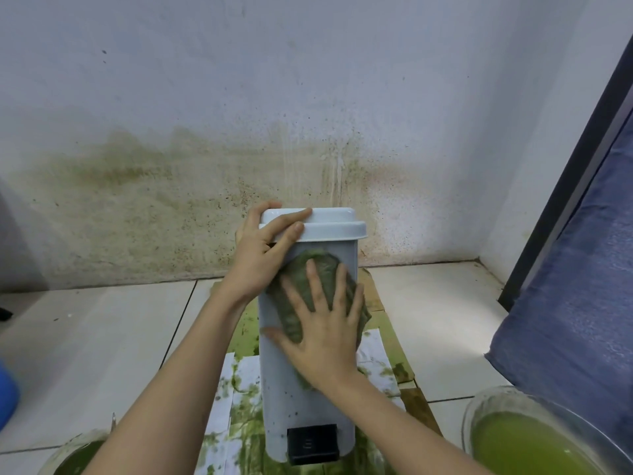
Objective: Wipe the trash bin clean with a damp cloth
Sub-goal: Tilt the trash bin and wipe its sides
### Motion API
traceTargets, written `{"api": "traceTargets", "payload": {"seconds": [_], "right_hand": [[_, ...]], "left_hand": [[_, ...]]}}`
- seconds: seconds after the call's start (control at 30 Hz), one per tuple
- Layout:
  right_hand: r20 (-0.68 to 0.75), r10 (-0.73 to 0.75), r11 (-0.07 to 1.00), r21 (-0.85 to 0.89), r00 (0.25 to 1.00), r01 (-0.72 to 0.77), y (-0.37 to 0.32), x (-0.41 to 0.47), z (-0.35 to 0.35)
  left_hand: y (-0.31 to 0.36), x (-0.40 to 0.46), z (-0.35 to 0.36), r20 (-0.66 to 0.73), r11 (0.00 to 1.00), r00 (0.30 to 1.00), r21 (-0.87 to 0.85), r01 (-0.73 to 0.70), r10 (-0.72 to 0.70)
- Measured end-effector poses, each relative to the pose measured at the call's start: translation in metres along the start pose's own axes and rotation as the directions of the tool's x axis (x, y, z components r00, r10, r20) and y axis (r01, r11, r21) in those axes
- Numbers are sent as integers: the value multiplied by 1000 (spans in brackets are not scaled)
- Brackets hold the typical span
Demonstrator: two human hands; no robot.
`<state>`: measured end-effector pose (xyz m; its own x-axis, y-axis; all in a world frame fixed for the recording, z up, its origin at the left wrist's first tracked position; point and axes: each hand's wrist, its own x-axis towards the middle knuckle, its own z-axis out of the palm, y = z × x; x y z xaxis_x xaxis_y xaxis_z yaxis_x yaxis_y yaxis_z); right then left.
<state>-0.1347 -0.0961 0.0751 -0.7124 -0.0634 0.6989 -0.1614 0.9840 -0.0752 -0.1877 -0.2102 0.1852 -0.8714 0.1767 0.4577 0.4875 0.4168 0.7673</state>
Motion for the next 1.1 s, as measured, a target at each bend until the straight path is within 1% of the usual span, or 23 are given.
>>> {"api": "traceTargets", "payload": {"seconds": [0.07, 0.1, 0.13, 0.17, 0.2, 0.23, 0.3, 0.37, 0.4, 0.43, 0.47, 0.57, 0.6, 0.63, 0.67, 0.73, 0.77, 0.8, 0.83, 0.9, 0.97, 1.03, 1.1], "right_hand": [[33, -203, 977, -57, 979, 205, 2, -30, 9], [48, -277, 956, -80, 960, 281, 4, -46, 12], [53, -314, 943, -101, 948, 318, 6, -60, 15], [39, -306, 945, -106, 951, 308, 9, -66, 15], [9, -259, 962, -93, 966, 258, 10, -66, 16], [-26, -177, 983, -61, 984, 175, 11, -57, 15], [-110, 64, 993, 106, 992, -52, 9, -24, 6], [-125, 296, 909, 340, 947, -239, 7, 12, -4], [-121, 365, 863, 415, 923, -287, 6, 21, -7], [-129, 380, 851, 438, 916, -291, 4, 22, -8], [-147, 352, 868, 420, 925, -264, 3, 16, -6], [-186, 123, 964, 256, 975, -72, 8, -21, 3], [-201, 90, 965, 260, 975, -35, 11, -30, 2], [-239, 126, 944, 327, 963, -42, 14, -33, -3], [-281, 217, 901, 427, 935, -81, 16, -26, -11], [-340, 431, 787, 596, 836, -163, 21, 6, -36], [-340, 498, 747, 636, 798, -194, 25, 28, -48], [-323, 510, 729, 655, 797, -201, 28, 48, -55], [-287, 480, 732, 652, 829, -198, 29, 64, -58], [-240, 376, 790, 589, 895, -173, 20, 75, -56], [-269, 308, 863, 483, 913, -149, 5, 70, -49], [-289, 238, 919, 377, 927, -119, -2, 66, -40], [-266, 120, 970, 236, 956, -56, 3, 62, -30]], "left_hand": [[-2, -3, -2, 0, 1000, 1000, -16, 1, -1], [-2, -4, -4, 6, 1000, 1000, -20, 5, -5], [-2, -5, -5, 11, 1000, 1000, -15, 2, -2], [-3, -6, -6, 12, 1000, 1000, -4, -8, 8], [-4, -7, -6, 7, 1000, 1000, 7, -20, 20], [-6, -7, -7, 3, 999, 999, 14, -33, 33], [-7, -9, -6, 4, 999, 999, 13, -48, 48], [-6, -10, -4, 8, 998, 998, 12, -54, 54], [-5, -10, -3, 7, 998, 998, 15, -57, 57], [-4, -10, -3, 4, 998, 998, 16, -59, 58], [-5, -11, -3, -2, 998, 998, 10, -57, 57], [-8, -8, -5, -21, 998, 999, 53, -38, 39], [-8, -7, -5, -16, 996, 999, 83, -36, 38], [-9, -7, -5, -11, 994, 999, 104, -35, 36], [-9, -7, -5, -11, 992, 999, 118, -33, 34], [-8, -11, -3, -20, 991, 999, 133, -36, 39], [-9, -12, -3, -24, 990, 999, 134, -44, 47], [-9, -14, -3, -24, 990, 998, 133, -51, 55], [-9, -15, -4, -22, 989, 998, 131, -61, 64], [-8, -16, -3, -32, 992, 997, 111, -66, 70], [-3, -17, -3, -51, 999, 998, 19, -30, 31], [2, -18, -3, -42, 992, 998, -114, 48, -53], [3, -17, -5, -33, 982, 995, -167, 88, -95]]}}
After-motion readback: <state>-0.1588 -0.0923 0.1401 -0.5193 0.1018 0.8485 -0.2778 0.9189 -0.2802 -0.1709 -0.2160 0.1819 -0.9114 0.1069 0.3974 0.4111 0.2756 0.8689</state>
